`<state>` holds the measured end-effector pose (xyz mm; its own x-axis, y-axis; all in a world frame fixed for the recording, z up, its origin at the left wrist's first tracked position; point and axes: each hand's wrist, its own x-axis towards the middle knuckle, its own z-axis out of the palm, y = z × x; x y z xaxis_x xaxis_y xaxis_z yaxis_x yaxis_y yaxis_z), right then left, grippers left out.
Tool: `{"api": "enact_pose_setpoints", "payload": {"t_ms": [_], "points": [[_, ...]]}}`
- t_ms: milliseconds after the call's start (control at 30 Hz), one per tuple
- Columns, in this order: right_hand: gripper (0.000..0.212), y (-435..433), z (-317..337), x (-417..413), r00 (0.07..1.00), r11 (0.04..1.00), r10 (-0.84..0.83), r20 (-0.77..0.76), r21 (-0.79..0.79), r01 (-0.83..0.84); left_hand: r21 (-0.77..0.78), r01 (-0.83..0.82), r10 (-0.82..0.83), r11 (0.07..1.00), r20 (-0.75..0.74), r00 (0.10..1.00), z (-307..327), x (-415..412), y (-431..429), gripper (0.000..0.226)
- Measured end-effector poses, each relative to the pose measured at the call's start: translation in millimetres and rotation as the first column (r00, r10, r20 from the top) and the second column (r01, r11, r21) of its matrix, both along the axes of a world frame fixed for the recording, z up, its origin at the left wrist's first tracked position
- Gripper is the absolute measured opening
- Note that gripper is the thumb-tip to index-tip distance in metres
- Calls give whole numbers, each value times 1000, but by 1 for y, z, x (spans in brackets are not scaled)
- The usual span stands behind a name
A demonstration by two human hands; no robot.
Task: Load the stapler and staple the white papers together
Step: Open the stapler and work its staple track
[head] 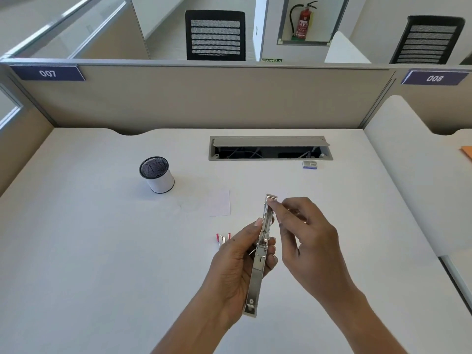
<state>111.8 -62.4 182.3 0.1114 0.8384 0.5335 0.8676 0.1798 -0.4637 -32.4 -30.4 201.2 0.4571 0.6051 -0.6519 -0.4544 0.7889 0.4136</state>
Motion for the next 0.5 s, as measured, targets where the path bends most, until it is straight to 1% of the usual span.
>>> {"api": "enact_pose_setpoints", "payload": {"t_ms": [133,233,333,400,467,500], "points": [[47,-2,-1,-4,1000,1000,3,0,-15,-3,6,0,0,1000,-23,1000,-1,-1,0,13],[48,-8,-2,-9,999,999,37,-18,-18,-38,22,-7,7,1000,-5,1000,-4,-2,0,16],[51,-15,-2,-12,998,998,61,-30,-26,-61,47,5,-5,999,13,1000,-9,-3,1,36],[53,-17,-3,-13,997,998,62,-35,-27,-63,42,1,-2,999,24,1000,-11,-3,1,43],[52,-19,-2,-12,997,998,59,-55,-22,-61,35,2,-3,999,23,1000,-10,-3,0,38],[50,-19,0,-11,996,998,53,-67,-13,-54,33,6,-6,999,16,1000,-9,-2,0,31]]}}
